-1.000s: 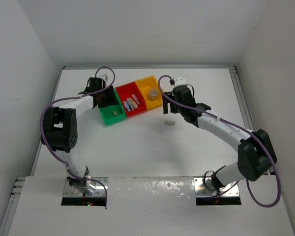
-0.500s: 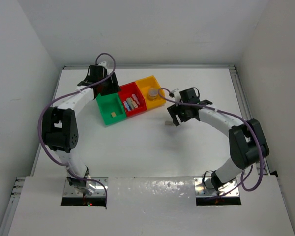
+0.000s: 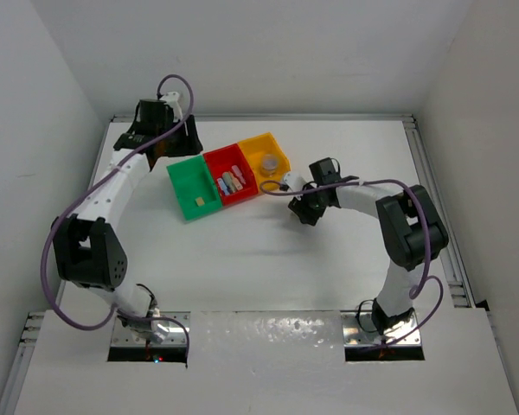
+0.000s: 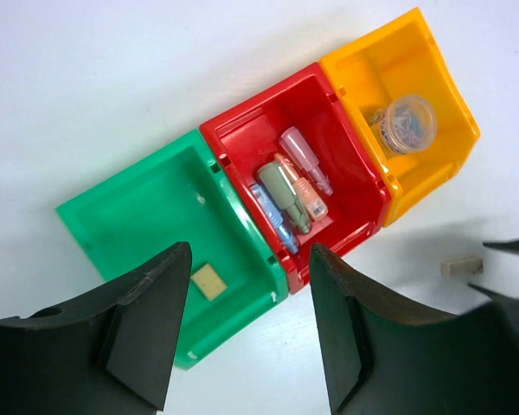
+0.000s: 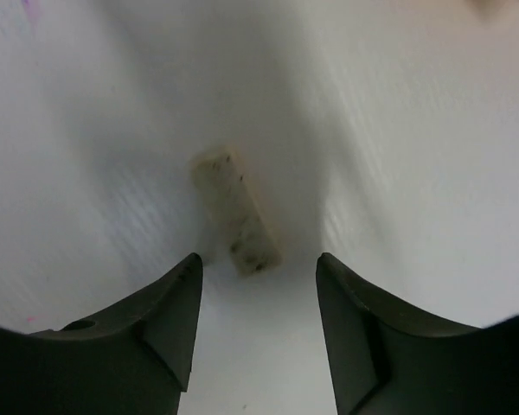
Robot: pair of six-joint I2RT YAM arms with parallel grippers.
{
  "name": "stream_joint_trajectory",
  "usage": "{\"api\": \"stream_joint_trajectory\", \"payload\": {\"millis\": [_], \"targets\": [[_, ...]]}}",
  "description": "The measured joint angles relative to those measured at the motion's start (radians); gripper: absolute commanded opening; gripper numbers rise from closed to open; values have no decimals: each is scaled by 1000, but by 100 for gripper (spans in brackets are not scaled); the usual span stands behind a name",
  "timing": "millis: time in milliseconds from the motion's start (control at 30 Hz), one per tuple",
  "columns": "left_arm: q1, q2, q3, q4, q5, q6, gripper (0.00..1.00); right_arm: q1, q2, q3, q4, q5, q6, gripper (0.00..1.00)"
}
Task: Sort the stationery into containers
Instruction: Pick up the stationery from the center of the board.
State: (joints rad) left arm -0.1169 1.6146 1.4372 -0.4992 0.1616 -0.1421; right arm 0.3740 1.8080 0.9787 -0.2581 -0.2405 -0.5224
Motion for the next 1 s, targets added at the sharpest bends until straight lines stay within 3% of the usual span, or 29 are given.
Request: {"api": "stream_joint_trajectory", "payload": {"millis": [67,300,333,400,667,833,1000], "targets": [[5,-27,0,-16,1,23,55,-1,34,34,18,-21,-12,50],[42,-123,-24,-72,6,78,55,0,63,63,24,-50,-60,23],[47,-128,-24,-77,6,82,55,0,60,58,27,-51,-70,12],[53,-130,-24,-83,5,86,55,2,47,41,43,-49,-101,0],[51,-130,-44,-102,55,93,54,8,-22,-36,69,-17,-106,0],[39,-131,-47,-115,103,99,53,7,-179,-167,143,-2,-17,0],[13,-131,-47,-119,151,113,55,11,-292,-192,283,-4,128,0]]}}
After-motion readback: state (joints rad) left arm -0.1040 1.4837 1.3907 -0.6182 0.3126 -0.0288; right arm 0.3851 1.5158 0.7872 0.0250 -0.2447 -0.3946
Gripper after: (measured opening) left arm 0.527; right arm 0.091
